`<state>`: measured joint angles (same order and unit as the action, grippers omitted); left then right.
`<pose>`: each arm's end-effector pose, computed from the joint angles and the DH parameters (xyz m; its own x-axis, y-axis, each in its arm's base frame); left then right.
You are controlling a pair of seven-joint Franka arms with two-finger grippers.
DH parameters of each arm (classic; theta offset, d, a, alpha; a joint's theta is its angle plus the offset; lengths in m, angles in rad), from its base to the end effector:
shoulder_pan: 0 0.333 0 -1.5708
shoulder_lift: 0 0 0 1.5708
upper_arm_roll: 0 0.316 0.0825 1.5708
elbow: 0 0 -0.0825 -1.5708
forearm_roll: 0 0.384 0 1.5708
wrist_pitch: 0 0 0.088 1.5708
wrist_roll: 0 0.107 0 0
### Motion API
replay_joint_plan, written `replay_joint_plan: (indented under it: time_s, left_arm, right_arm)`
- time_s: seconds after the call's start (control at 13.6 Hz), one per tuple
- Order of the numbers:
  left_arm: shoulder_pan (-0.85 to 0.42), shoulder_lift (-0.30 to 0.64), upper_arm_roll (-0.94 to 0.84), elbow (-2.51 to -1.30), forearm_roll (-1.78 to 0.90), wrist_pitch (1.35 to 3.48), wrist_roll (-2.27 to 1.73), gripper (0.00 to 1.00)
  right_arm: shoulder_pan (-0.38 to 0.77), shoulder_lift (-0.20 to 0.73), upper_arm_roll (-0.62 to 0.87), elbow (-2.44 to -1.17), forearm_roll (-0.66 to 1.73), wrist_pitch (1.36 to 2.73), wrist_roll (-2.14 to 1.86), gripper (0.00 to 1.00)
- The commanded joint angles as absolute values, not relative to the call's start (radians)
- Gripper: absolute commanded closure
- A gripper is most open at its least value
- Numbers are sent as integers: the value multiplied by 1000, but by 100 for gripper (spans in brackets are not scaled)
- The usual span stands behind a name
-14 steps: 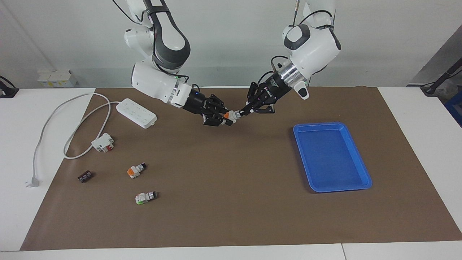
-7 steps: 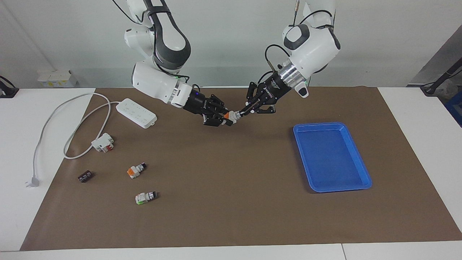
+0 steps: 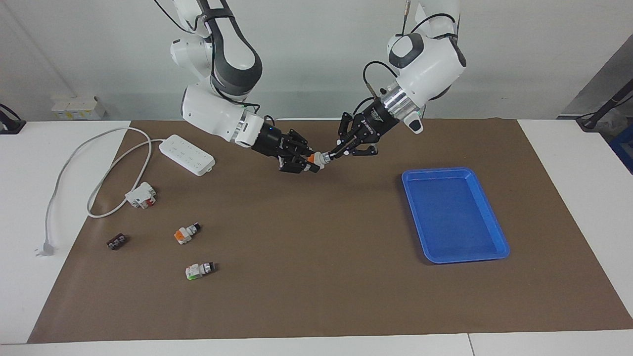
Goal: Turn and place switch with both arms
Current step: 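Open the right gripper and pull the left gripper back with the switch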
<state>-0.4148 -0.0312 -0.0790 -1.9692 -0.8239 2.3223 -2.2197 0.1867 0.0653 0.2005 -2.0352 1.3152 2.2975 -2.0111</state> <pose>0.5081 -0.2891 0.5297 -0.5226 0.5540 -0.6481 0.8391 0.4687 -0.2760 0.5403 0.2409 0.4473 -0.0650 0.5043 0.8611 0.9836 -0.1129 0.1403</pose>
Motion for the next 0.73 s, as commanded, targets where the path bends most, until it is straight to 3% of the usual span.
replay_joint_plan:
  time_s: [0.0, 0.44, 0.66]
  left_arm:
    - [-405, -26, -55, -1974, -778, 2378, -2233, 100]
    - [-397, -25, -55, -1974, -600, 2364, -2215, 100]
    - [-414, -28, -58, -1977, -434, 2341, -2116, 100]
  right_arm:
    - [181, 21, 204, -2085, 1331, 2275, -2003, 0]
    - [178, 21, 199, -2082, 1319, 2276, -1993, 0]
    - [155, 21, 195, -2068, 1197, 2289, -1951, 0]
